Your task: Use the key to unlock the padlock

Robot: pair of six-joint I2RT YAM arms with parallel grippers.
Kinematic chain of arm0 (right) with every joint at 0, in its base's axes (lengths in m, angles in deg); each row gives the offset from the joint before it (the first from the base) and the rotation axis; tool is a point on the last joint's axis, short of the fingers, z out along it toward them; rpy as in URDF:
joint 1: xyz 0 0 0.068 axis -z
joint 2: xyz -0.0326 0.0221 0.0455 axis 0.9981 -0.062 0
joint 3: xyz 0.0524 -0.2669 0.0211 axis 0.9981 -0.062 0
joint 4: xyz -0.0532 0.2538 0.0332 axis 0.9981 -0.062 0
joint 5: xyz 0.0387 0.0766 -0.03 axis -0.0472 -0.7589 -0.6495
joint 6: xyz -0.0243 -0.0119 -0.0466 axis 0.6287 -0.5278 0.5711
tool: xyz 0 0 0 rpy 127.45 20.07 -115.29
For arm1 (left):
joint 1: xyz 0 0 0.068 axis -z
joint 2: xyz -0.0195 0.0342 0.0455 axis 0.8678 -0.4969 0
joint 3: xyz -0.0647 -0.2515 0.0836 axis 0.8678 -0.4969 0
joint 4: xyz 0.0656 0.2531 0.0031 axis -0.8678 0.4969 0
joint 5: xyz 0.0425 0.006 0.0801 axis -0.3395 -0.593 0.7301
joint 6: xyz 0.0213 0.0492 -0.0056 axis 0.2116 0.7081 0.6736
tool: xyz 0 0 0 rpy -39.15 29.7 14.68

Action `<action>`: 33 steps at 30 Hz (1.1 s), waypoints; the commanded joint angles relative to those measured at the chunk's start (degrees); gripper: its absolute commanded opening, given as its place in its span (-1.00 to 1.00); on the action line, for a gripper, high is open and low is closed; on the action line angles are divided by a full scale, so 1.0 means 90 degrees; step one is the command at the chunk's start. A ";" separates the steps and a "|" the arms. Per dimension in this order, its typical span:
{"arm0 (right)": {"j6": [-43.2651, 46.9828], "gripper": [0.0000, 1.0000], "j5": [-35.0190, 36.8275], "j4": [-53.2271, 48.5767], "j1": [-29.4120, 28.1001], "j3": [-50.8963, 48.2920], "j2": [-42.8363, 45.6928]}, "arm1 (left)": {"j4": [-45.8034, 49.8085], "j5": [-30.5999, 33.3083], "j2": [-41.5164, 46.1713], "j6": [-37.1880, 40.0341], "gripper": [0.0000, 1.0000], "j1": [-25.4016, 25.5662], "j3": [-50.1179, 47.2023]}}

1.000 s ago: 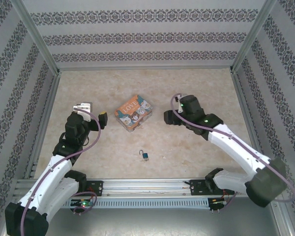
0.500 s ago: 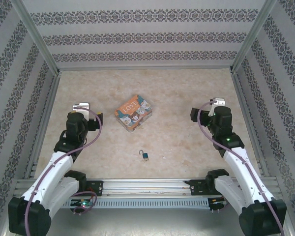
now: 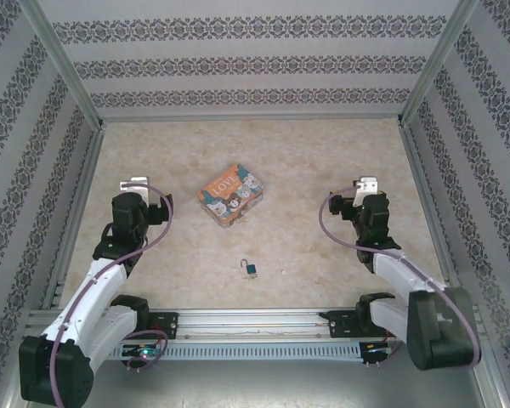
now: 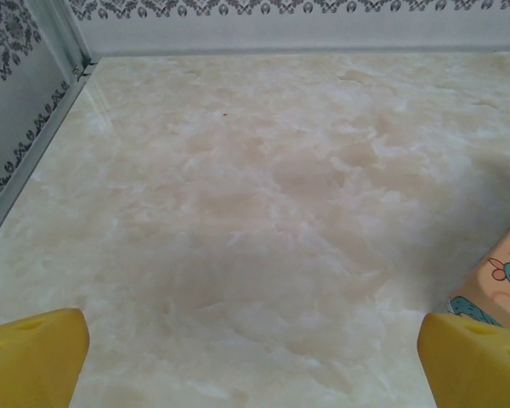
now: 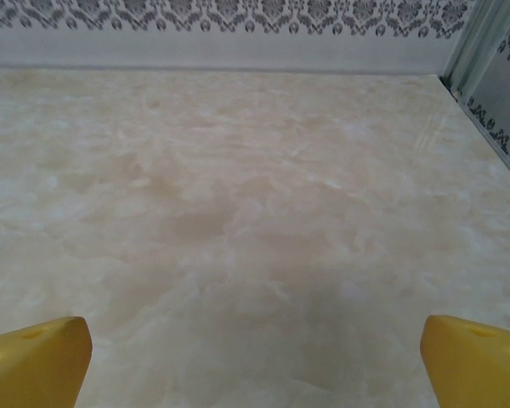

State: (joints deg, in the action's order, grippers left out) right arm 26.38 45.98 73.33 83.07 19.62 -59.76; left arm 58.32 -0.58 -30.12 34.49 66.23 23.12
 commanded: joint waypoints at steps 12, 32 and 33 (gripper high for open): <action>-0.0006 0.97 -0.1224 0.3577 0.0441 -0.0067 -0.2665 | -0.1113 -0.0121 -0.0759 -0.0441 0.99 -0.0492 -0.0238; -0.0116 0.97 -0.0958 0.2707 0.0473 0.0395 -0.2605 | -0.5657 -0.0711 -0.4095 0.0421 0.99 -0.0611 -0.0657; -0.0112 0.97 -0.0958 0.2700 0.0473 0.0393 -0.2605 | -0.5781 -0.0680 -0.4252 0.0392 0.99 -0.0623 -0.0648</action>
State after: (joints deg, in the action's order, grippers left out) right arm 26.05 36.96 97.33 87.09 22.78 -83.44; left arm 14.72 -6.48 -66.01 37.07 61.57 16.52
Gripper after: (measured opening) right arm 0.984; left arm 0.993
